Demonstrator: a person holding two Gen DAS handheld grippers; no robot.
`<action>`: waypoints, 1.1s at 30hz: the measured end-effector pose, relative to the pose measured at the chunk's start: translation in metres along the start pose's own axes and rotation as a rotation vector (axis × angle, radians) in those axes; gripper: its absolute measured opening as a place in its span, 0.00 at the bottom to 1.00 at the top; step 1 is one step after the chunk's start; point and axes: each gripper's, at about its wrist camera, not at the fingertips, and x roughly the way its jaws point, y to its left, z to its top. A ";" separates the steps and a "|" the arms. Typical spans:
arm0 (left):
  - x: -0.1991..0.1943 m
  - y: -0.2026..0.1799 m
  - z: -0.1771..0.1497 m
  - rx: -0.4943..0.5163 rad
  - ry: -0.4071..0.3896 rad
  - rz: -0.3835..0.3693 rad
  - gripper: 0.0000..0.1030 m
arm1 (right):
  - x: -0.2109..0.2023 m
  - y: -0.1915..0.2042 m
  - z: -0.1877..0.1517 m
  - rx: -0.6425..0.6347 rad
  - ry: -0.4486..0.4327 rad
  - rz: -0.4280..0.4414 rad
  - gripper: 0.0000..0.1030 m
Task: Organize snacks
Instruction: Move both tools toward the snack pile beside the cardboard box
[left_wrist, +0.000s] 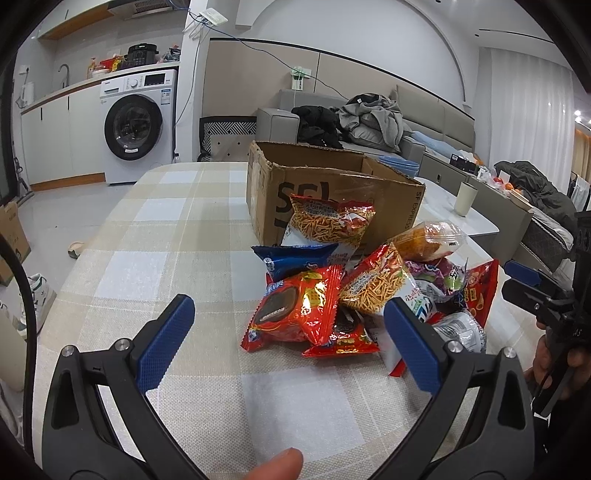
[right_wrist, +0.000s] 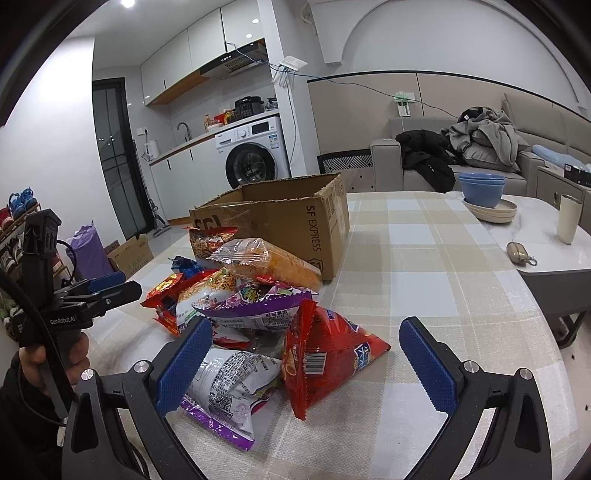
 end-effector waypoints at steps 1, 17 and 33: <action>0.000 0.000 0.001 0.009 -0.002 0.004 0.99 | 0.001 0.001 0.002 -0.005 0.005 -0.007 1.00; 0.010 -0.010 0.019 0.072 0.015 -0.009 0.99 | 0.021 -0.004 0.025 -0.116 0.159 -0.059 1.00; 0.058 0.015 0.019 -0.016 0.117 -0.034 0.99 | 0.072 -0.041 0.002 0.087 0.332 -0.023 0.98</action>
